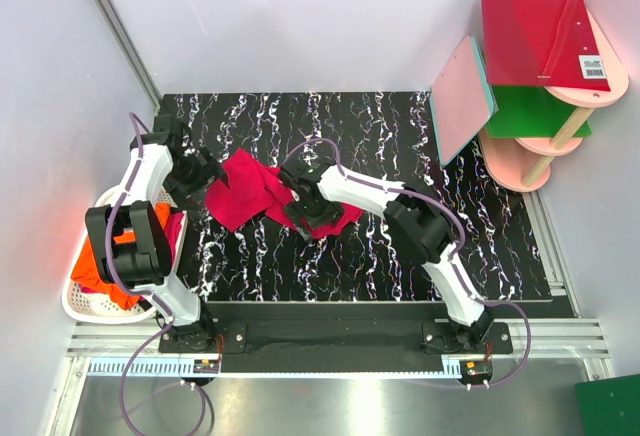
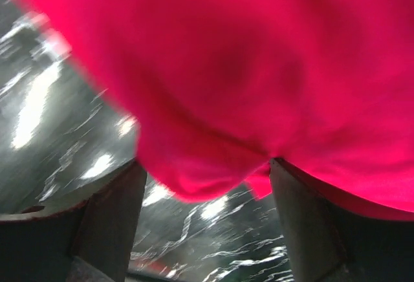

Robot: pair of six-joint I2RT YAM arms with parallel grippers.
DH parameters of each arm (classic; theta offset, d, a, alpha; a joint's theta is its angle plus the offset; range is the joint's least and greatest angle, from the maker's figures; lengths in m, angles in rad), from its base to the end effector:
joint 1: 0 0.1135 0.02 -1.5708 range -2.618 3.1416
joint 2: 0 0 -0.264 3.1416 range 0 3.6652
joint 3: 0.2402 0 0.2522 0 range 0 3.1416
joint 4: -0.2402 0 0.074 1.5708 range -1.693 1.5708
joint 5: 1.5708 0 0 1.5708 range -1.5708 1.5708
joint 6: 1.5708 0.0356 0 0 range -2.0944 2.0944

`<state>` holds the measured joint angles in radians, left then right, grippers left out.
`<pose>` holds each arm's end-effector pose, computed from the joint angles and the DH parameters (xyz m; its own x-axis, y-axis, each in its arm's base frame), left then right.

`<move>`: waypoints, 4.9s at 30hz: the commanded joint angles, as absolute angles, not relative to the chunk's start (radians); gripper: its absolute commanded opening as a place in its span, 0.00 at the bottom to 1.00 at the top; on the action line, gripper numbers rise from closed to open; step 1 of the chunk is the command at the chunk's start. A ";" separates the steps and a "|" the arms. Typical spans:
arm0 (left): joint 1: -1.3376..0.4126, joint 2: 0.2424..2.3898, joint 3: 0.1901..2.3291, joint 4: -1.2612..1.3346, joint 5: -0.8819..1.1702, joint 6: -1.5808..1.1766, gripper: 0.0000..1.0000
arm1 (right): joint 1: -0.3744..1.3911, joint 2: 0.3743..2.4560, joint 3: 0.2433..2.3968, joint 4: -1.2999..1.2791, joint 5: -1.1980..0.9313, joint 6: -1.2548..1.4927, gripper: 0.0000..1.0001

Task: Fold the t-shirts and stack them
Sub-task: Flatten out the tshirt

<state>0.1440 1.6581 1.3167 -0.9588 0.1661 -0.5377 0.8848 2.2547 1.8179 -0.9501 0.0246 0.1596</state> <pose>0.3206 0.0405 0.2459 -0.7690 -0.6219 -0.1480 -0.5724 0.7729 -0.2738 0.2884 0.3509 0.1611 -0.7373 -0.6499 -0.1844 -0.6619 0.7495 0.0052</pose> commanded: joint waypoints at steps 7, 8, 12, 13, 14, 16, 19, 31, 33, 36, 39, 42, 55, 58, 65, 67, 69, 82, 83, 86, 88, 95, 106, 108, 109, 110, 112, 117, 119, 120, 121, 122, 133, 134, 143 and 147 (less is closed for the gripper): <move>0.146 1.635 1.327 -0.928 0.187 -0.508 0.99 | 0.910 2.229 1.921 -0.954 0.192 0.130 0.00; 0.146 1.634 1.322 -0.925 0.186 -0.509 0.99 | 0.910 2.214 1.911 -0.957 0.186 0.121 0.00; 0.146 1.641 1.310 -0.923 0.167 -0.512 0.99 | 0.908 2.139 1.905 -1.011 0.163 0.107 0.00; 0.147 1.644 1.310 -0.922 0.166 -0.517 0.99 | 0.908 2.111 1.907 -1.017 0.163 0.097 0.00; 0.147 1.652 1.310 -0.922 0.164 -0.517 0.99 | 0.908 2.099 1.908 -1.031 0.167 0.089 0.00; 0.146 1.661 1.319 -0.922 0.161 -0.522 0.99 | 0.907 2.077 1.931 -1.048 0.211 0.071 0.00; 0.146 1.677 1.333 -0.922 0.156 -0.535 0.99 | 0.890 2.072 1.974 -1.075 0.280 0.060 0.00; 0.071 1.703 1.391 -0.920 0.199 -0.509 0.94 | 0.623 2.320 2.280 -1.009 0.602 0.118 0.01; 0.025 1.704 1.384 -0.920 0.199 -0.506 0.99 | 0.592 2.367 2.331 -0.996 0.632 0.117 0.01; -0.055 1.719 1.382 -0.919 0.222 -0.491 0.99 | 0.534 2.457 2.420 -0.996 0.640 0.153 0.07; -0.151 1.752 1.408 -0.919 0.238 -0.460 0.99 | 0.509 2.478 2.451 -0.999 0.602 0.166 0.67; -0.239 1.788 1.472 -0.922 0.218 -0.431 0.99 | 0.508 2.424 2.407 -0.994 0.550 0.179 1.00; -0.290 1.898 1.588 -0.973 0.167 -0.408 0.99 | 0.407 2.134 1.981 -0.811 -0.164 0.546 0.89; -0.290 1.904 1.583 -0.973 0.166 -0.403 0.99 | 0.396 2.137 1.916 -0.778 -0.201 0.594 0.87; -0.290 1.902 1.572 -0.973 0.156 -0.391 0.99 | 0.394 2.250 1.974 -0.742 -0.193 0.617 0.84; -0.290 1.893 1.565 -0.973 0.155 -0.387 0.99 | 0.394 2.282 2.011 -0.745 -0.192 0.621 0.81; -0.290 1.888 1.559 -0.973 0.149 -0.384 0.99 | 0.394 2.328 2.051 -0.746 -0.196 0.629 0.77; -0.290 1.879 1.542 -0.974 0.126 -0.387 0.99 | 0.394 2.421 2.204 -0.747 -0.227 0.606 0.02; -0.290 1.879 1.540 -0.974 0.126 -0.388 0.99 | 0.394 2.401 2.191 -0.749 -0.232 0.604 0.04; -0.290 1.879 1.539 -0.973 0.121 -0.388 0.99 | 0.394 2.363 2.152 -0.753 -0.250 0.574 0.36; -0.290 1.881 1.540 -0.973 0.120 -0.388 0.99 | 0.393 2.341 2.126 -0.761 -0.235 0.563 0.55; -0.290 1.893 1.540 -0.973 0.120 -0.387 0.99 | 0.393 2.324 2.080 -0.755 -0.182 0.551 0.59; -0.290 1.885 1.516 -0.974 0.109 -0.380 0.99 | 0.393 2.474 2.244 -0.732 -0.236 0.569 0.49; -0.290 1.887 1.519 -0.976 0.106 -0.380 0.99 | 0.393 2.493 2.261 -0.732 -0.253 0.568 0.28; -0.290 1.885 1.519 -0.974 0.104 -0.379 0.99 | 0.393 2.505 2.276 -0.732 -0.267 0.566 0.21; -0.290 1.884 1.522 -0.976 0.104 -0.377 0.99 | 0.393 2.510 2.281 -0.733 -0.271 0.561 0.16; -0.290 1.885 1.526 -0.974 0.098 -0.376 0.99 | 0.391 2.502 2.283 -0.733 -0.275 0.554 0.00; -0.290 1.890 1.546 -0.973 0.087 -0.371 0.99 | 0.393 2.453 2.258 -0.732 -0.255 0.531 0.00; -0.290 1.891 1.552 -0.973 0.087 -0.371 0.99 | 0.393 2.413 2.237 -0.730 -0.236 0.520 0.00; -0.291 1.891 1.552 -0.973 0.086 -0.371 0.99 | 0.393 2.401 2.232 -0.730 -0.229 0.517 0.00; -0.290 1.891 1.552 -0.974 0.087 -0.371 0.99 | 0.393 2.370 2.221 -0.732 -0.212 0.511 0.00; -0.290 1.893 1.552 -0.974 0.084 -0.371 0.99 | 0.393 2.352 2.215 -0.727 -0.204 0.506 0.00; -0.402 1.943 1.636 -0.940 0.058 -0.286 0.99 | 0.393 2.218 2.178 -0.673 -0.113 0.492 0.00; -0.420 1.953 1.650 -0.942 0.043 -0.272 0.99 | 0.394 2.224 2.181 -0.673 -0.117 0.492 0.00; -0.532 2.118 1.759 -0.983 -0.201 -0.218 0.99 | 0.393 2.237 2.168 -0.670 -0.130 0.494 0.00; -0.529 2.198 1.773 -1.015 -0.329 -0.238 0.92 | 0.391 2.224 2.161 -0.670 -0.129 0.482 0.00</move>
